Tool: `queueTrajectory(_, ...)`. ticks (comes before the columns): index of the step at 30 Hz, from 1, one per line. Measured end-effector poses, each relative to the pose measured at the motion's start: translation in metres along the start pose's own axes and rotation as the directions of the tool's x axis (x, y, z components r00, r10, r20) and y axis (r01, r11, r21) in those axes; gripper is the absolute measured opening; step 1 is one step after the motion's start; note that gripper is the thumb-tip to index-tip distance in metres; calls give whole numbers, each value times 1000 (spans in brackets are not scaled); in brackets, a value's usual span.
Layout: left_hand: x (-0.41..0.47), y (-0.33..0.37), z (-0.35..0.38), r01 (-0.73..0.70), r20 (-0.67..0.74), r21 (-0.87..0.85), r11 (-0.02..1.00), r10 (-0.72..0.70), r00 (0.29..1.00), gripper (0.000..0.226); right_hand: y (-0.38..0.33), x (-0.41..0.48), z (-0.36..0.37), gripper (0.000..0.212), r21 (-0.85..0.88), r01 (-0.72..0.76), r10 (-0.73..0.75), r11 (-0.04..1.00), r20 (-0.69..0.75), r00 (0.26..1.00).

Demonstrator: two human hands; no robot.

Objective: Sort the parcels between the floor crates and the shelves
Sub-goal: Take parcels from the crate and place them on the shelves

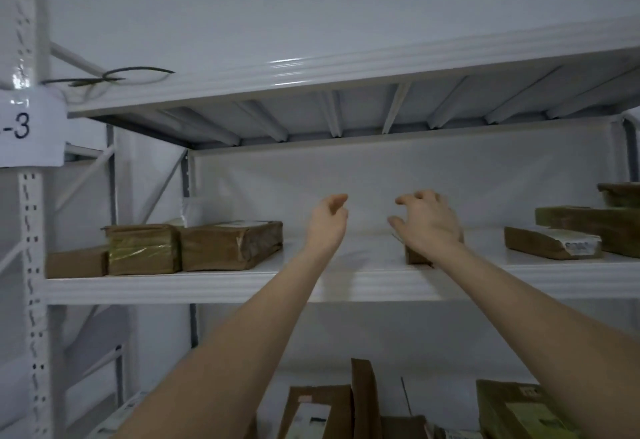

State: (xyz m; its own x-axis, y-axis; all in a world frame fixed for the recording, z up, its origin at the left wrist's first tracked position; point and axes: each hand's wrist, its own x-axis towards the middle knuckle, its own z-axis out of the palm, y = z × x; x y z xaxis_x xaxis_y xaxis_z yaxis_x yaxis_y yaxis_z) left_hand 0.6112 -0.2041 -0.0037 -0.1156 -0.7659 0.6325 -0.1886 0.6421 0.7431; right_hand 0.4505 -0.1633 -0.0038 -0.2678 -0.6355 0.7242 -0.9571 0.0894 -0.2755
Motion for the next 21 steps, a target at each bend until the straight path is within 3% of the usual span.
queueTrajectory(3,12,-20,-55,-86,-144,235,968,122,982,37,-77,-2,26,54,169,156,-173,973,88,981)
queueTrajectory(6,17,-40,-106,-107,-224,424,899,219,950,37,-151,-5,63,62,221,263,-306,939,189,933)
queueTrajectory(10,19,-63,-167,-55,-328,512,857,254,910,39,-218,-2,99,66,234,283,-345,930,295,891)
queueTrajectory(13,22,-73,-196,5,-375,514,858,220,901,41,-224,3,113,46,208,245,-299,947,293,908)
queueTrajectory(17,30,-81,-200,65,-351,518,853,143,925,39,-193,10,114,32,304,148,-241,941,296,924)
queueTrajectory(21,36,-83,-182,247,-261,378,892,-153,953,41,-178,15,106,23,358,117,-227,926,282,932)
